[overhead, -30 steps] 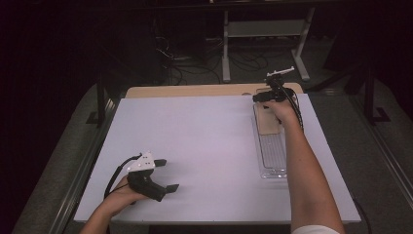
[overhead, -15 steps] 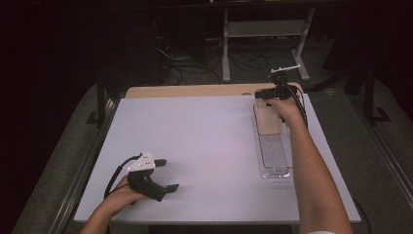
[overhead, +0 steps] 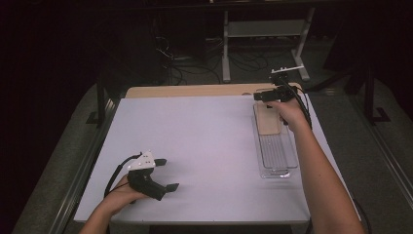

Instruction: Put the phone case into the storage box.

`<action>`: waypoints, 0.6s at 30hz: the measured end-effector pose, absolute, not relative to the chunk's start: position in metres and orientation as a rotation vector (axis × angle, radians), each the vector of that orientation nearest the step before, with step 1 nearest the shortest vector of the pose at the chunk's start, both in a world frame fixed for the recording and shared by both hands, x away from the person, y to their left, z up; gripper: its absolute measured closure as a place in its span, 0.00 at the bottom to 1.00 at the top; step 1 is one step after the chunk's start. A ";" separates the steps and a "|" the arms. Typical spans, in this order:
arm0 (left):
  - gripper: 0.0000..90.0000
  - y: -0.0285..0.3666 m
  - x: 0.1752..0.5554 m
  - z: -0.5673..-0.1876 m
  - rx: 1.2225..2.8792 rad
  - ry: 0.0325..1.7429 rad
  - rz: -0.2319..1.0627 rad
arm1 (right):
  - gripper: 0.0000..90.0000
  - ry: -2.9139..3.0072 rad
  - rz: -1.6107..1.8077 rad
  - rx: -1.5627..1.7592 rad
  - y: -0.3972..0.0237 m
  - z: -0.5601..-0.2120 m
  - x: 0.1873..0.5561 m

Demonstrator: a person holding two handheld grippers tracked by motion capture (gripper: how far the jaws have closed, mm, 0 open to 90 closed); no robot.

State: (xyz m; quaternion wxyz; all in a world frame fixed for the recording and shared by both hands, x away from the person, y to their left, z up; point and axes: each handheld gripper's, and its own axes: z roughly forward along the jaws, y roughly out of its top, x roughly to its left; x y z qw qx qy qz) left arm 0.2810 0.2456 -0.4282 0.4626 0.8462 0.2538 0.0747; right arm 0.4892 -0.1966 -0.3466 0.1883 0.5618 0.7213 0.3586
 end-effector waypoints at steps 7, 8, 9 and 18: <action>0.00 0.246 0.283 -0.426 2.098 0.609 0.191 | 0.01 2.057 1.046 1.537 -0.193 -0.343 0.474; 0.00 0.246 0.284 -0.426 2.100 0.610 0.192 | 0.01 2.060 1.058 1.530 -0.193 -0.342 0.471; 0.00 0.246 0.284 -0.426 2.100 0.614 0.192 | 0.01 2.060 1.076 1.525 -0.192 -0.342 0.468; 0.00 0.245 0.287 -0.420 2.090 0.626 0.195 | 0.01 2.116 1.136 1.450 -0.189 -0.344 0.440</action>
